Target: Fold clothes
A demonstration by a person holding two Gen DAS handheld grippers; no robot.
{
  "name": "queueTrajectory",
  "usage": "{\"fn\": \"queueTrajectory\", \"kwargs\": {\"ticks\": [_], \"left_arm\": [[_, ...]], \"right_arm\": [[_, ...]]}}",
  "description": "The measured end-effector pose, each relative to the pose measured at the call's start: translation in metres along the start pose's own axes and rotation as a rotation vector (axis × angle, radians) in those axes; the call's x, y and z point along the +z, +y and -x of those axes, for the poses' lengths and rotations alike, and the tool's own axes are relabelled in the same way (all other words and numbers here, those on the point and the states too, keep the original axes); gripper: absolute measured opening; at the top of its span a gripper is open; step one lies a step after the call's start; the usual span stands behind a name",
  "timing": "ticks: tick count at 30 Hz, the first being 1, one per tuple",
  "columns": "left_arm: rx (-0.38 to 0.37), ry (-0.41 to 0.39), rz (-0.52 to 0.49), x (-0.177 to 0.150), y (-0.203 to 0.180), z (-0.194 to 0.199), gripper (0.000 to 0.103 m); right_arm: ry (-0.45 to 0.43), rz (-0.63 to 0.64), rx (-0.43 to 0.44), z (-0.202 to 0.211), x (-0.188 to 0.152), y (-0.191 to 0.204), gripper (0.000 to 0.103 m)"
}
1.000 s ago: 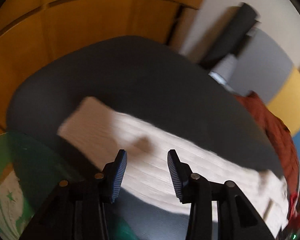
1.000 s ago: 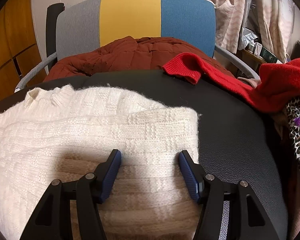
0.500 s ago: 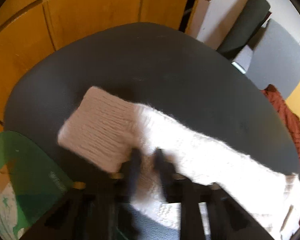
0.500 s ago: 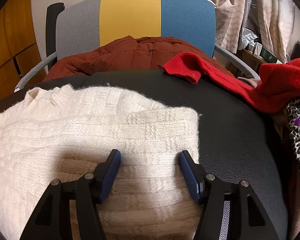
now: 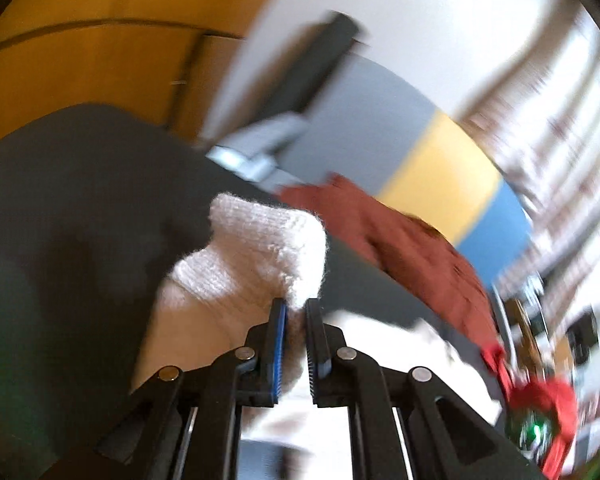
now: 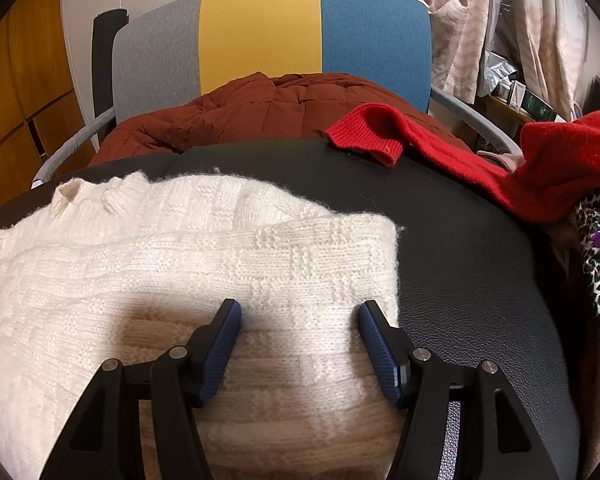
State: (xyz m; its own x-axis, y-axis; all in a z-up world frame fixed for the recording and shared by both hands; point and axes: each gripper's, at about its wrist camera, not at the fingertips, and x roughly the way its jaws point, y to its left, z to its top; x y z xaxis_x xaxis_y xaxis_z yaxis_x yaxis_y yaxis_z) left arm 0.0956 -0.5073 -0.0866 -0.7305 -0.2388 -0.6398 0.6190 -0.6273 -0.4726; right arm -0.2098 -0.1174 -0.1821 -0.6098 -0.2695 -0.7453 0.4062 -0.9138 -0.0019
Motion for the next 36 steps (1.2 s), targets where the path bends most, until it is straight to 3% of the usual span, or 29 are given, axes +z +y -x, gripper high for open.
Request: {"fn": "queueTrajectory", "kwargs": {"ticks": [4,8,13,19,22,24,27,33,36], "left_arm": [[-0.080,0.073,-0.144,-0.040,-0.086,-0.026,0.009],[-0.080,0.194,-0.244,-0.084,-0.129,-0.055,0.014],[-0.039,0.202,-0.255,-0.105,-0.108,-0.045,0.026],[0.011,0.206,-0.262,-0.129,-0.079,-0.031,0.027],[0.036,0.208,-0.266,-0.141,-0.064,-0.024,0.028],[0.053,0.209,-0.269,-0.149,-0.055,-0.019,0.028],[0.045,0.179,-0.289,-0.155,-0.051,-0.019,0.029],[-0.019,0.145,-0.243,-0.157,-0.038,-0.017,0.031],[-0.061,0.142,-0.197,-0.156,-0.029,-0.016,0.031]], "right_arm": [[0.000,-0.001,0.000,0.000,0.000,0.000,0.063],[0.000,-0.007,0.006,0.000,0.000,0.000,0.063],[-0.001,-0.012,0.013,0.000,0.000,-0.002,0.063],[0.006,-0.006,0.009,0.000,0.002,-0.001,0.063],[0.017,0.065,-0.029,0.006,0.008,0.010,0.064],[-0.017,0.119,-0.003,0.021,0.015,0.027,0.064],[-0.074,0.212,0.137,0.048,0.025,0.078,0.067],[-0.017,0.416,0.460,0.068,0.033,0.216,0.077],[0.030,0.513,0.409,0.051,0.029,0.259,0.078]]}}
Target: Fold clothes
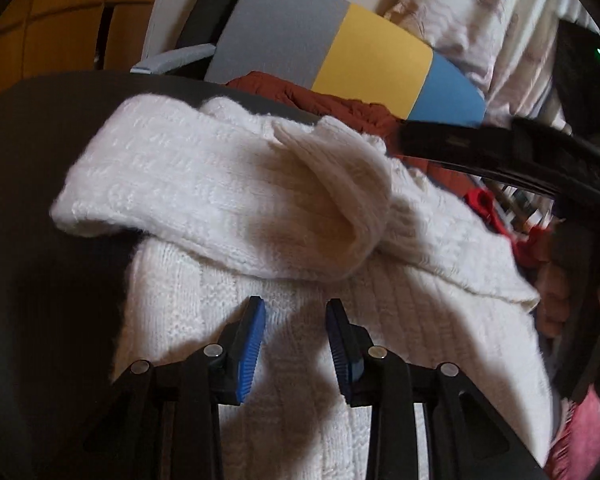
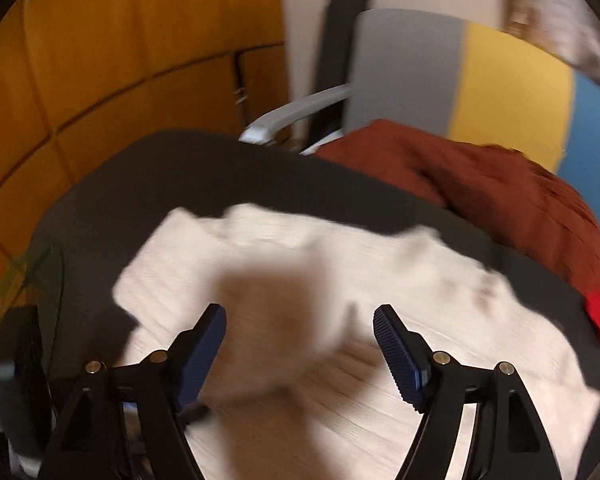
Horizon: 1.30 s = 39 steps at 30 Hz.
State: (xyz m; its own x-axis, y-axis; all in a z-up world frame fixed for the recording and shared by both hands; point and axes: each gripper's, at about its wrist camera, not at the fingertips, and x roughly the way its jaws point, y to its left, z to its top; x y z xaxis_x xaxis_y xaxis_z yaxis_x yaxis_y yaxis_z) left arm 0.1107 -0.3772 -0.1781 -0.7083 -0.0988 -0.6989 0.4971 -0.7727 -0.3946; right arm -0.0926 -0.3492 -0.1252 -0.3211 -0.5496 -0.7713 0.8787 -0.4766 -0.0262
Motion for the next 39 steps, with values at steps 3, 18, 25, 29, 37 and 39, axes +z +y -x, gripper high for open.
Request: {"fn": "queueTrajectory", "kwargs": {"ticks": [3,18,25,29,37,39], "left_arm": [[-0.019,-0.005,0.017,-0.001,0.003,0.000,0.031],[-0.006,-0.011,0.005,-0.006,-0.001,0.000,0.031],[0.005,-0.007,-0.002,-0.002,-0.001,-0.001,0.031],[0.012,-0.005,-0.008,-0.002,-0.002,-0.001,0.031],[0.014,-0.001,-0.005,-0.002,-0.001,-0.002,0.031],[0.000,0.002,0.017,-0.001,0.002,0.000,0.031]], "right_arm": [[0.075,0.082,-0.036,-0.032,0.016,0.030,0.078],[0.004,-0.119,-0.105,0.004,-0.017,-0.034,0.008],[-0.098,-0.294,-0.085,0.051,-0.044,-0.089,0.008],[-0.131,-0.399,-0.058,0.062,-0.061,-0.113,0.008],[-0.151,-0.617,0.024,0.055,-0.099,-0.147,0.027],[-0.156,-0.672,0.045,0.054,-0.109,-0.156,0.043]]}}
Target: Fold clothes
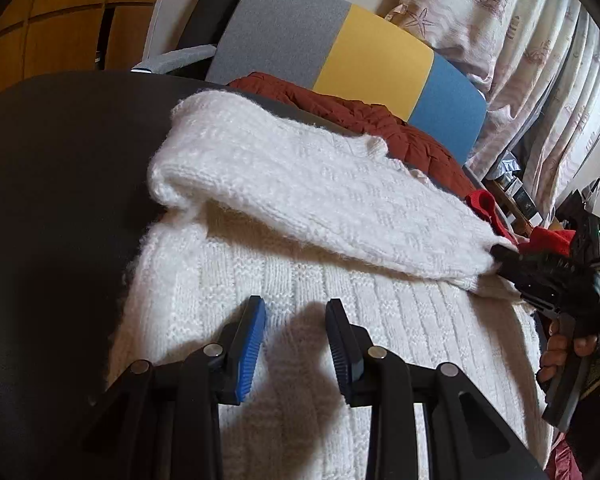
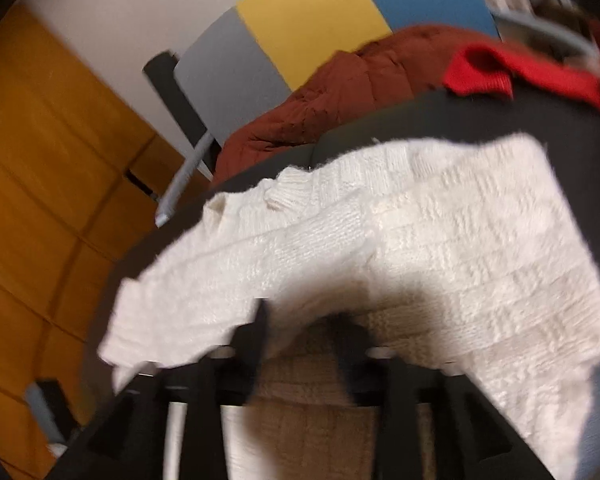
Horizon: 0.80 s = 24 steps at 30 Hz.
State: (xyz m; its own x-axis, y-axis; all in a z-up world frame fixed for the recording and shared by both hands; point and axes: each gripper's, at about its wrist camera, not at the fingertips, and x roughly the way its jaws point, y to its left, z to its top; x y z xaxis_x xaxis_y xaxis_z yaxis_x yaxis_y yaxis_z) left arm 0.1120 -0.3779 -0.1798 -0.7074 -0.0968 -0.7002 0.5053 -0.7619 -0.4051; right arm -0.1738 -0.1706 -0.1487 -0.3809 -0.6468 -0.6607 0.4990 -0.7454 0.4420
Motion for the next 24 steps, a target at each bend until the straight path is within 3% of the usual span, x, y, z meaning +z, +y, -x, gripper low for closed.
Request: {"fn": "queueTrajectory", "kwargs": {"ticks": [3,5,6,11,24], "left_arm": [[-0.022,0.005,0.032,0.001,0.004,0.002,0.031],[-0.036,0.008,0.054,0.002,0.007,0.003,0.031],[-0.044,0.010,0.065,0.003,0.008,0.004,0.031],[-0.080,0.018,0.119,0.005,0.016,0.007,0.032],[-0.095,-0.138,0.423,0.044,0.062,0.005,0.042]], "right_arm": [[0.000,-0.084,0.026,0.000,-0.003,-0.019,0.039],[0.000,-0.132,0.037,0.000,-0.005,-0.031,0.016],[-0.003,-0.111,0.008,0.002,-0.005,-0.029,0.014],[-0.008,-0.071,-0.041,0.002,-0.013,-0.044,0.013],[-0.037,-0.049,-0.029,-0.003,-0.021,-0.057,0.011]]}}
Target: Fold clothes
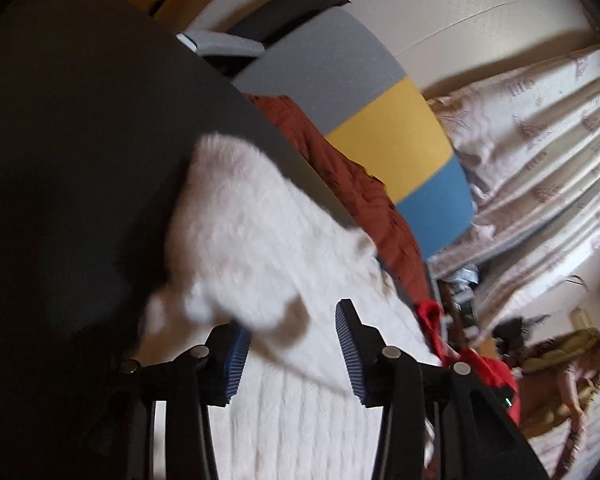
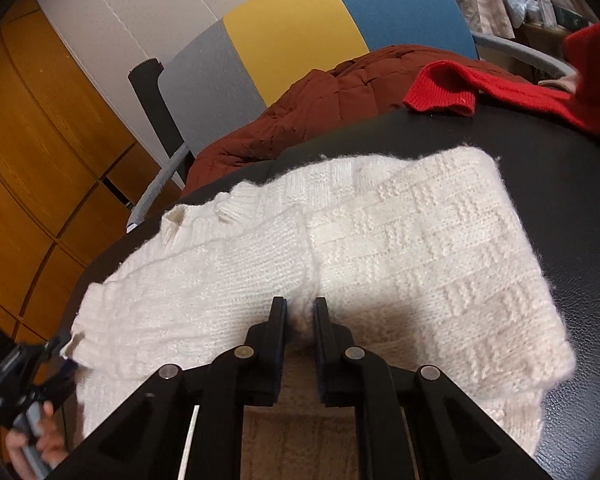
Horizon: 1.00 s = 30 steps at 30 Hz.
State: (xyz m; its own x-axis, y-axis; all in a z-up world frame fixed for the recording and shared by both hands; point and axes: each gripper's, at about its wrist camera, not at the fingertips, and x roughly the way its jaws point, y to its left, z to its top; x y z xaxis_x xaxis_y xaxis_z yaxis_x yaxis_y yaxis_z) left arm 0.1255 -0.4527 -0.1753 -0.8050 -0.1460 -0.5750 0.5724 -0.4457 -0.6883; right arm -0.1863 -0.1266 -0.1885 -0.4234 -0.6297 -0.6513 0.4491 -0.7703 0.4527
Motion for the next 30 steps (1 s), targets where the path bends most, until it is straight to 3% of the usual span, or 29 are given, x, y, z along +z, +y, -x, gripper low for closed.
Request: {"fn": "queueTrajectory", "kwargs": {"ticks": [3,6,14,18,21,26,30], "left_arm": [[-0.006,-0.039,0.069,0.013,0.006,-0.001,0.042],[0.040,0.006,0.038,0.005,0.025,-0.003,0.037],[0.107,0.052,-0.123,0.003,0.001,0.019,0.035],[0.163,0.028,-0.222,0.011,-0.019,0.043,0.035],[0.153,-0.009,-0.284,0.022,-0.032,0.050,0.036],[0.145,-0.001,-0.400,0.034,-0.071,0.017,0.037],[0.172,0.021,-0.468,0.037,-0.089,-0.019,0.037]], "right_arm": [[-0.002,0.002,0.002,-0.001,0.000,0.000,0.011],[-0.002,0.001,0.005,-0.002,0.000,-0.001,0.011],[0.010,0.023,-0.016,-0.001,0.006,0.003,0.011],[0.009,0.046,-0.030,0.008,0.008,0.006,0.012],[0.009,0.073,-0.073,0.019,0.006,0.005,0.017],[-0.035,0.171,-0.220,0.046,0.003,0.008,0.021],[-0.031,0.292,-0.177,0.037,0.012,0.037,0.025]]}}
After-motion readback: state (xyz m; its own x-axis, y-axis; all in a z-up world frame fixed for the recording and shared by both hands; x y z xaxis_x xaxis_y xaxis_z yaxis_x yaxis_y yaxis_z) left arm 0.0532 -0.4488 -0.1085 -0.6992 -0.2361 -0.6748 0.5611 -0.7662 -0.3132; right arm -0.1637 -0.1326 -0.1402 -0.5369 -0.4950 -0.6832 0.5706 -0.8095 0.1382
